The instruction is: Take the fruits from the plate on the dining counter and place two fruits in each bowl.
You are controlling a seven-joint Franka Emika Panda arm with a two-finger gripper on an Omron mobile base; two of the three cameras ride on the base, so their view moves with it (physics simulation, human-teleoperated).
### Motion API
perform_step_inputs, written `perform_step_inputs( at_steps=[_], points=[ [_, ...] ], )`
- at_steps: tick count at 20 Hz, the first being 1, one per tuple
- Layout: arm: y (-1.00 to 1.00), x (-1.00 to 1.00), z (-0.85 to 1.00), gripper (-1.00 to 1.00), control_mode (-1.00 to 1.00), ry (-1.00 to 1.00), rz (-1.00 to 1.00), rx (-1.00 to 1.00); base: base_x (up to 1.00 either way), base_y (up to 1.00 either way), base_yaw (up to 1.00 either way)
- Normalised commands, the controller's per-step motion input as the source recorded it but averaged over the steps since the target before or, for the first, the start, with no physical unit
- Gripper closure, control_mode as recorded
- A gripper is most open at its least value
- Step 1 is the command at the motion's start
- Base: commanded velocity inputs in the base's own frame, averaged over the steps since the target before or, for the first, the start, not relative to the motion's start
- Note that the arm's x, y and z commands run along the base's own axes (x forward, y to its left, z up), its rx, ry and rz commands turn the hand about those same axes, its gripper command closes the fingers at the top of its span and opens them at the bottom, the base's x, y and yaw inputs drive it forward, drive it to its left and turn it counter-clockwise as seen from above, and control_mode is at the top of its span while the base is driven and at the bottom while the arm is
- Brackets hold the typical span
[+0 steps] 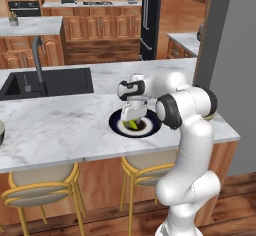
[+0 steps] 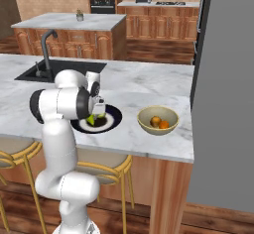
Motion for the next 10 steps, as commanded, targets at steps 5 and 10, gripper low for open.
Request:
perform_step_inputs(
  at_steps=[5,10],
  points=[
    [0.1,0.25,-0.15,-1.0,-1.0,0.0,0.0,0.0,0.0,0.0,0.0],
    [0.03,0.2,-0.13,-1.0,-1.0,0.0,0.0,0.0,0.0,0.0,0.0]
  ],
)
